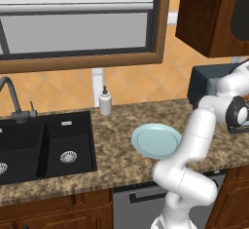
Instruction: Pick up the kebab skewer and baguette bread, and place them inside the toaster oven. Close the toaster oven door and start by setting the timer.
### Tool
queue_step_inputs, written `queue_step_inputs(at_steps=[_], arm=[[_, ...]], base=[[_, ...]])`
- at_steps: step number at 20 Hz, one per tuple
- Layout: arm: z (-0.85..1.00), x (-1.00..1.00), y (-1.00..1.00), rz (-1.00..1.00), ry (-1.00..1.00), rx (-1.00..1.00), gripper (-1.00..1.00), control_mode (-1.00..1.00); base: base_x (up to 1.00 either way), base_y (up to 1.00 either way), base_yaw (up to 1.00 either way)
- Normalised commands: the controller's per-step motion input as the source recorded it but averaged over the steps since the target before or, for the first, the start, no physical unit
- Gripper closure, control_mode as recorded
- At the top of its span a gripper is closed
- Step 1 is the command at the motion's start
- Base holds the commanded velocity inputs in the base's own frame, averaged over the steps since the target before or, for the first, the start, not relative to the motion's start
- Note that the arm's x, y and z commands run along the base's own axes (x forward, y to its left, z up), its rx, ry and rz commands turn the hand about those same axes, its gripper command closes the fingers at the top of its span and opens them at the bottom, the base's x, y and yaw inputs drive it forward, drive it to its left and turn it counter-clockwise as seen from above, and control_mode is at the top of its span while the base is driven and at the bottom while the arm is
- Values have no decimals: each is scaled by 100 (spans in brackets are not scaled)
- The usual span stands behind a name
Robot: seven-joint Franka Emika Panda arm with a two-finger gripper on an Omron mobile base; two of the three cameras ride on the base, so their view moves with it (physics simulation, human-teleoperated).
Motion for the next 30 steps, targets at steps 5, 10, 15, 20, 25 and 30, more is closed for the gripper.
queue_step_inputs(at_steps=[5, 10, 15, 20, 25, 30], arm=[[17, -76, -5, 17, -17, 0, -100, -100], [38, -87, -14, 30, -25, -4, -100, -100], [59, -62, -29, 28, -29, -4, -100, -100], [20, -56, 0, 21, -19, -28, -100, -100], [-2, -44, 17, 23, -11, -49, -100, -100], [-17, -37, 94, 15, -9, -52, -100, -100]], base=[[0, 0, 0], [0, 0, 0], [0, 0, 0], [0, 0, 0], [0, 0, 0], [0, 0, 0]])
